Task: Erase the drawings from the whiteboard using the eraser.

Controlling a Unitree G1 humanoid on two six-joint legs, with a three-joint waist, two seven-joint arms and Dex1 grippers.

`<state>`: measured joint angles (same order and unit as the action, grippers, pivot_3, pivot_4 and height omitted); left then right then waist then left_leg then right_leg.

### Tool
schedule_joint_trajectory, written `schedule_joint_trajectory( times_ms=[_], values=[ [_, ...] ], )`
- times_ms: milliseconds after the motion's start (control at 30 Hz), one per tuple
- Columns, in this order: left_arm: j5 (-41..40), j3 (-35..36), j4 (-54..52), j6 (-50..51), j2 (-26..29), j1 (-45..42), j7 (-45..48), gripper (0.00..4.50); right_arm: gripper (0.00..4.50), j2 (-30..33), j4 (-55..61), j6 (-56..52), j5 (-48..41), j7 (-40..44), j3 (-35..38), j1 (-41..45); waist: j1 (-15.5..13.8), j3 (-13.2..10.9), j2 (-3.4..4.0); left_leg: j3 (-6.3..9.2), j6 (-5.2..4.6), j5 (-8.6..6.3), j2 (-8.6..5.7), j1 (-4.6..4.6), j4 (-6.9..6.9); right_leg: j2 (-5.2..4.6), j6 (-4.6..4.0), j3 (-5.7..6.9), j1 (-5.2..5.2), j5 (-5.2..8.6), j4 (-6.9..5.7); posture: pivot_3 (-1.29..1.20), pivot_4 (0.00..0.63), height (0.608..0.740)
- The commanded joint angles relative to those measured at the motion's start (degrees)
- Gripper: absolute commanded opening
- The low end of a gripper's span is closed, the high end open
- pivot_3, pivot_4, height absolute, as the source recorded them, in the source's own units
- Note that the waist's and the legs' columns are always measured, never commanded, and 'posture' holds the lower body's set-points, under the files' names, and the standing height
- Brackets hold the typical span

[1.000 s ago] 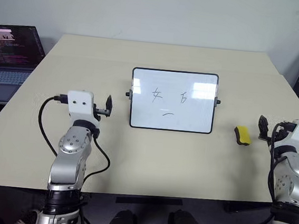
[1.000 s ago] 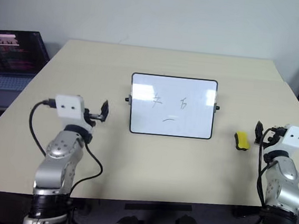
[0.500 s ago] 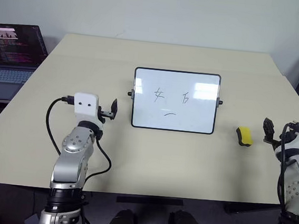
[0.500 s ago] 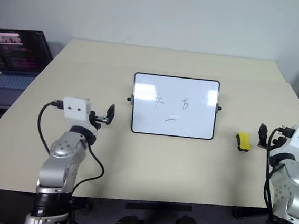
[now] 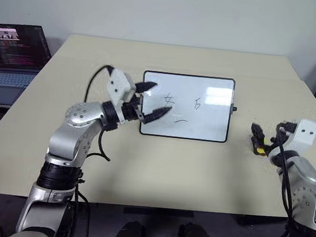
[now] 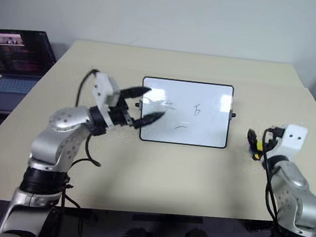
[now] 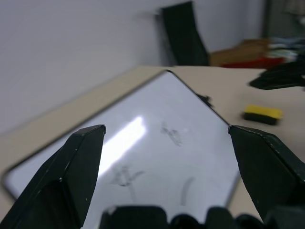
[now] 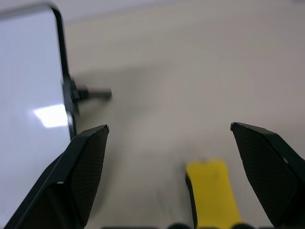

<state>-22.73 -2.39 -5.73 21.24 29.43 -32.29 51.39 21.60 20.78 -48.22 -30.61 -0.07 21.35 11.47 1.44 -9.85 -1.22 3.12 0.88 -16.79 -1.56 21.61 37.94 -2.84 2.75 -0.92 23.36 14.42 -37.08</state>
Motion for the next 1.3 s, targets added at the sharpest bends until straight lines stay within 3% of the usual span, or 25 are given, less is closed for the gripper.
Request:
schedule_joint_trajectory(
  times_ms=[33, 600, 1300],
  values=[
    [-2.2, -1.8, 0.0, 2.4, 1.9, -2.5, 6.0, 4.5, 4.47, -0.6, -0.2, 1.0, 2.0, -1.3, -0.5, 1.9, 0.3, 0.0, 0.0, 0.0, 0.0, 0.0, 0.0, 0.05, 0.02, -0.01, 0.0, 0.0, 0.06, 0.0, -0.01, 0.0, 0.15, 0.74],
    [-2.5, -5.7, -2.3, 4.7, 4.4, -4.1, 16.0, 4.5, 4.47, -2.4, -13.0, 9.5, 9.8, 1.8, -4.7, 6.4, 0.2, 0.0, 0.05, 0.02, -0.01, 0.0, 0.01, 0.13, 0.02, 0.01, -0.01, 0.0, 0.15, -0.01, -0.03, 0.0, 0.15, 0.74],
    [-0.9, -10.0, 1.9, 1.0, 0.8, -7.3, 21.6, 4.5, 4.47, -0.5, -18.8, 11.7, 12.6, 3.7, -2.7, 6.2, 0.3, 0.0, 0.06, -0.02, -0.01, 0.0, 0.01, 0.12, 0.05, 0.01, -0.01, -0.02, 0.15, -0.01, -0.08, 0.0, 0.15, 0.74]
  ],
)
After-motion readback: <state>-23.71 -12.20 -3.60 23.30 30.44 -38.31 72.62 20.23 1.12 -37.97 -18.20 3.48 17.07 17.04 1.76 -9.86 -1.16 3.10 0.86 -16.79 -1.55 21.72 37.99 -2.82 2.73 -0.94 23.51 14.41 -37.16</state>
